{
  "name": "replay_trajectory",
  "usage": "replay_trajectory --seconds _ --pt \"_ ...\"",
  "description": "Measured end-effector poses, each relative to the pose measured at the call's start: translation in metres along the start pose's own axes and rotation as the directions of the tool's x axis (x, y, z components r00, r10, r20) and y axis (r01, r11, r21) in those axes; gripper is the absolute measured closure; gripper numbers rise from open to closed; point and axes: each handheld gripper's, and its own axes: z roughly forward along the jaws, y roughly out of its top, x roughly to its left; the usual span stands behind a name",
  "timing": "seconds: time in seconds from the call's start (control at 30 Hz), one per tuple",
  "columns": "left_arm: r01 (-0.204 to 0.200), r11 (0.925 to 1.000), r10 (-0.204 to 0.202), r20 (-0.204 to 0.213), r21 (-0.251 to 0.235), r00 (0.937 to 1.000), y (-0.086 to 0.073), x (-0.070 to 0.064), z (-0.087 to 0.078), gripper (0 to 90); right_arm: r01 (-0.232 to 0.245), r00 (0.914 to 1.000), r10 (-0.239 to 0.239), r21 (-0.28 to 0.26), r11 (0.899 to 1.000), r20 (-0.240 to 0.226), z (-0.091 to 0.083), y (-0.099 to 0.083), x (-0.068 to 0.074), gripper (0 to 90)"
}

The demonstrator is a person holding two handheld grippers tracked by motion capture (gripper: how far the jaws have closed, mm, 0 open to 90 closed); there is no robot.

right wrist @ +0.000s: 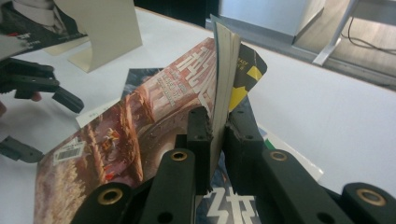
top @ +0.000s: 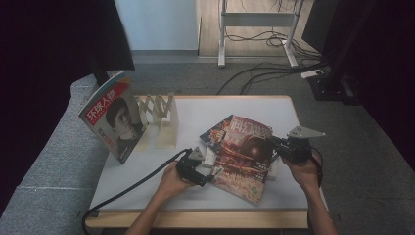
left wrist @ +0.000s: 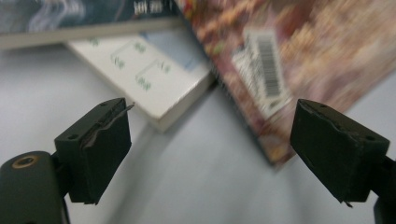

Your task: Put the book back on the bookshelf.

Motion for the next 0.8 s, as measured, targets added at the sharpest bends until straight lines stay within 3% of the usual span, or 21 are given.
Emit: replay_trajectory --seconds 0.07,0.1,0.23,0.43,0.67,0.77,0.8 --pt "0.027 0.9986 -0.026 0.025 -0.045 0.9994 0.005 0.007 -0.006 14.0 0.011 0.9999 -0.011 -0.008 1.0 -0.003 -0.001 0.003 0.003 79.4" --pt "0.027 0.9986 -0.026 0.025 -0.045 0.9994 0.005 0.007 -0.006 13.9 0.011 0.9999 -0.011 -0.008 1.0 -0.003 -0.001 0.003 0.003 79.4" --pt "-0.043 0.9987 0.044 0.035 -0.026 0.9984 0.028 0.002 -0.011 14.7 0.038 0.9992 -0.038 -0.021 0.999 -0.012 -0.005 0.011 0.009 79.4" --pt "-0.057 0.998 0.059 0.067 -0.029 0.996 0.051 0.009 -0.007 19.7 0.067 0.9974 -0.068 -0.04 0.997 -0.025 -0.009 0.02 0.017 79.4" --pt "-0.062 0.998 0.063 0.106 -0.012 0.9924 0.057 0.018 0.008 25.6 0.09 0.995 -0.092 -0.053 0.995 -0.039 -0.013 0.026 0.023 79.4" --pt "-0.051 0.9986 0.052 0.136 -0.013 0.9893 0.056 0.021 0.014 32.5 0.1 0.9938 -0.102 -0.06 0.993 -0.044 -0.015 0.027 0.025 79.4" --pt "-0.047 0.9987 0.05 0.165 -0.019 0.9851 0.054 0.022 0.015 34.4 0.1 0.9935 -0.103 -0.061 0.993 -0.047 -0.015 0.027 0.025 79.3"
